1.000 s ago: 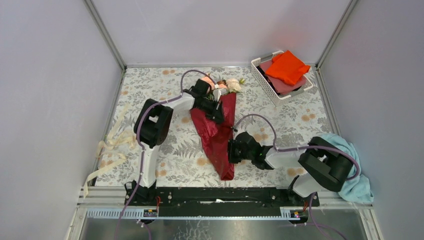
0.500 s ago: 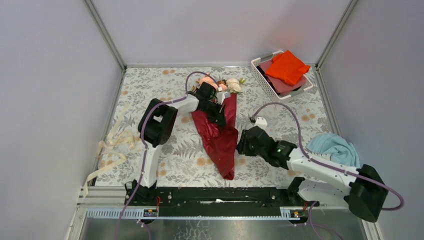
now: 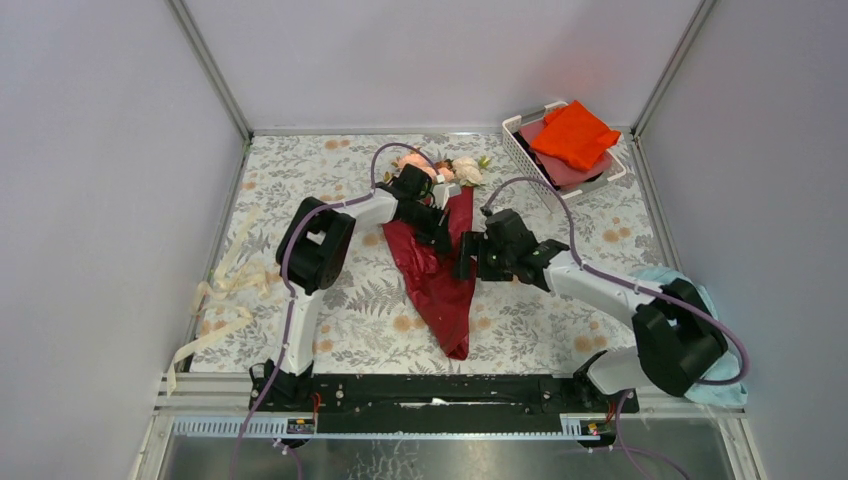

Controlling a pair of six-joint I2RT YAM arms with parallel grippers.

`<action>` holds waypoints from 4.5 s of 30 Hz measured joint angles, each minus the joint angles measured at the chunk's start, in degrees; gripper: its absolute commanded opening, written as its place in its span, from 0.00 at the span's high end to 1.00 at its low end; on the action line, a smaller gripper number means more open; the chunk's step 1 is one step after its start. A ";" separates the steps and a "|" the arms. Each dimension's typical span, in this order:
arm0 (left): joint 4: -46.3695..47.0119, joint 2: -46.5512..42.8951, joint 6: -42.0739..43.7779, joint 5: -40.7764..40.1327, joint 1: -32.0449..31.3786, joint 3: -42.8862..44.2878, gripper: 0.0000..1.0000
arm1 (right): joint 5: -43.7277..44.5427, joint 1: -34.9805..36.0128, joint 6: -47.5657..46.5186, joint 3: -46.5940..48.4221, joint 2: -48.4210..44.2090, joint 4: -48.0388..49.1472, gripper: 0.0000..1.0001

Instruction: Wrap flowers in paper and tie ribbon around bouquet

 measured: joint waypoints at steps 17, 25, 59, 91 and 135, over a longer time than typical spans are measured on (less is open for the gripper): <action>-2.54 -0.37 3.21 -1.95 0.00 3.52 0.63 | -6.75 -0.11 2.32 -6.71 8.09 8.68 1.00; -6.84 -1.38 5.31 -2.19 0.07 16.33 0.32 | -6.71 -0.15 3.63 -9.44 8.41 11.91 1.00; -0.85 -26.16 35.10 -25.66 -34.12 -27.93 0.75 | -15.67 -5.77 6.80 -11.08 11.91 17.94 1.00; -11.85 -35.17 43.91 -11.50 -23.96 -20.92 0.85 | -15.67 -5.90 3.41 -4.37 16.02 12.15 1.00; 4.04 -28.94 46.62 -30.36 -41.64 -33.53 0.60 | -11.54 -9.84 -2.73 2.97 16.04 5.40 0.09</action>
